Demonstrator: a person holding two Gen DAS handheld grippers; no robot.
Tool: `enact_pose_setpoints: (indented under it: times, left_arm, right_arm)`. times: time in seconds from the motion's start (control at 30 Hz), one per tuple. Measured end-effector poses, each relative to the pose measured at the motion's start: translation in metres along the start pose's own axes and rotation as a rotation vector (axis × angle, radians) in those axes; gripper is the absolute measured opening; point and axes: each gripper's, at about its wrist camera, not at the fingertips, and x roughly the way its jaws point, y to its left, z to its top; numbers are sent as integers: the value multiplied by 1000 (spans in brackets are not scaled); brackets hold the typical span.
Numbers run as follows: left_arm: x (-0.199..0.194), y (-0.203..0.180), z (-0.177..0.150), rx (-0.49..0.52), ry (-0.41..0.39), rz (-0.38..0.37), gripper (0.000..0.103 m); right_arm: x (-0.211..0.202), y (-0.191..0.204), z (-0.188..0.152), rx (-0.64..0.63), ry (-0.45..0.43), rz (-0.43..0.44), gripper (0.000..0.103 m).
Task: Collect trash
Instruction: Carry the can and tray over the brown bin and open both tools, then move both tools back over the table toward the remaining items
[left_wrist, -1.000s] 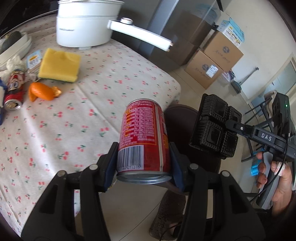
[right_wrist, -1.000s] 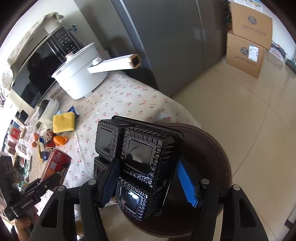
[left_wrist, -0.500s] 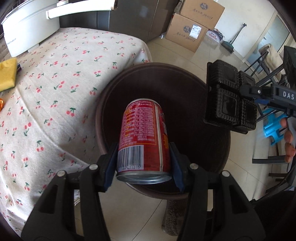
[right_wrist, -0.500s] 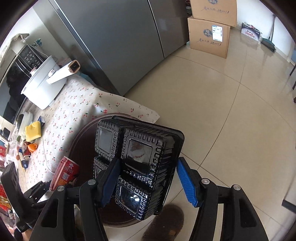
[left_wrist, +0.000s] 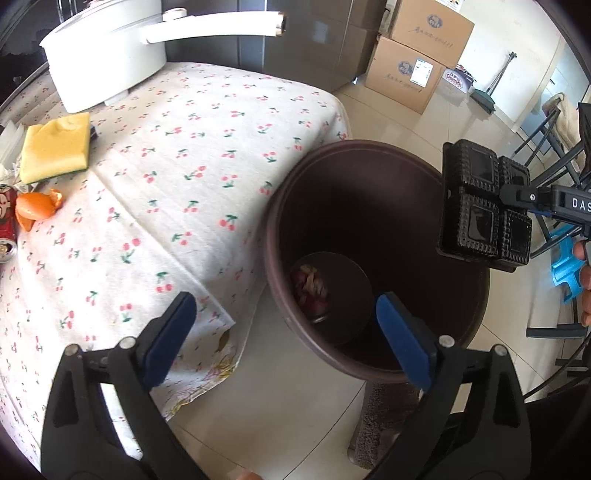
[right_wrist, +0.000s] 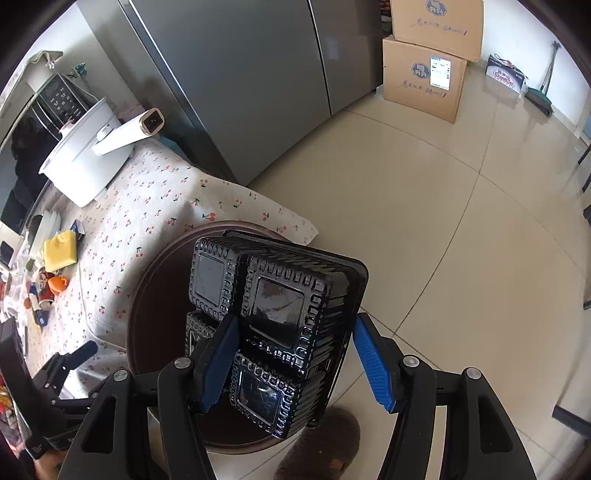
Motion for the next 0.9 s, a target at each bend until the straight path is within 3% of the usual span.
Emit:
enact_pose_setpoints:
  times: [0.37,0.47,0.9]
  left_arm:
    - [-35,42,-20,-27,-38,106,102]
    - [-39,47,-22,-38,-44,120,102]
    - [-64,96,-30,-111,-59,160,102]
  right_arm:
    - [12,21,0,-46,36,-52,68]
    - [15,29,0,-51,41,-66,84]
    - [14,85,5,-93,30,-16,84]
